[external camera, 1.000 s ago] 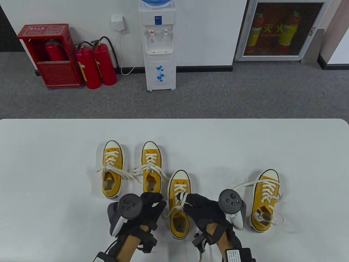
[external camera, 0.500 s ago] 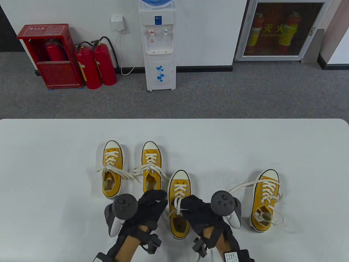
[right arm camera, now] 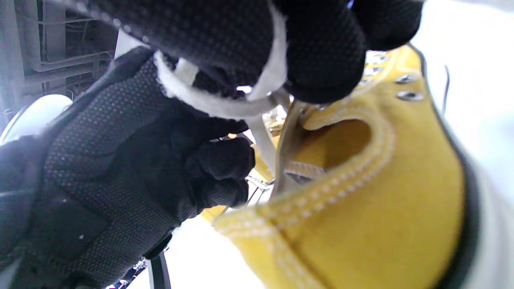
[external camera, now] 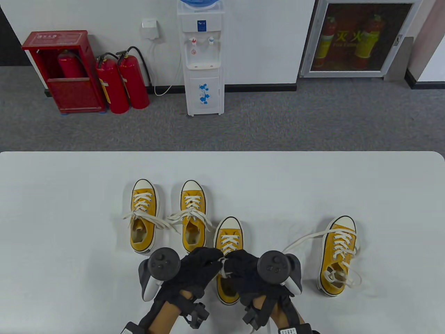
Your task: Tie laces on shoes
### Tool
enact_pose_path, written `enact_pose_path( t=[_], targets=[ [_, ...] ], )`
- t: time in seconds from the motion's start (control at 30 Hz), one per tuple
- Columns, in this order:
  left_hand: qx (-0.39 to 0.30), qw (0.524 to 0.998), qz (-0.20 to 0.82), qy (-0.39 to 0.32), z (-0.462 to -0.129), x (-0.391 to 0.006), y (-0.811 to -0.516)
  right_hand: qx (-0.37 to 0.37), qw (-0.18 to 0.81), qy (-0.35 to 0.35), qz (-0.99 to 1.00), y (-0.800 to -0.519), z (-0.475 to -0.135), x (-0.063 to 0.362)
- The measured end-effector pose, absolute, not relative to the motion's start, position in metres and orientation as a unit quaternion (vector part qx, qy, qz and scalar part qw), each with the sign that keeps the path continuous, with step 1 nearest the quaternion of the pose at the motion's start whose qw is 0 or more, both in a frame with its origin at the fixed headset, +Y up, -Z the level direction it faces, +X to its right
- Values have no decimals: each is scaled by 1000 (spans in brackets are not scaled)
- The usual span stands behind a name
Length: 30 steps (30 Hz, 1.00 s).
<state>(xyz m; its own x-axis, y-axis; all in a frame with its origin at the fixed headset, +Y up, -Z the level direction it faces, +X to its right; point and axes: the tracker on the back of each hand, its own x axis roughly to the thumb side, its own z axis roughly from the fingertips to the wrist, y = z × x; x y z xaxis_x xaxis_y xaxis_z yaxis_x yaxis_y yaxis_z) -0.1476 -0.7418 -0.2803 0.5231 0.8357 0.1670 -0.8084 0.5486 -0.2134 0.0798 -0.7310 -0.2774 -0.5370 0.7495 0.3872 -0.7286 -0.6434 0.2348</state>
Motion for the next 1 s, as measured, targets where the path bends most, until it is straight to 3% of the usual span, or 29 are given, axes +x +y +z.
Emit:
enact_pose_path(
  t=[0.33,0.53,1.0],
  targets=[
    [9,907,409,-104,-276,-144,-737,235,397,21,887,-730,-277,78],
    [-6,916,395,-68,-282,-155,-743,220,433,50,873,-731,-283,89],
    [-12,950,312,-13,-291,-182,-742,125,498,24,858,-743,-300,133]
  ],
)
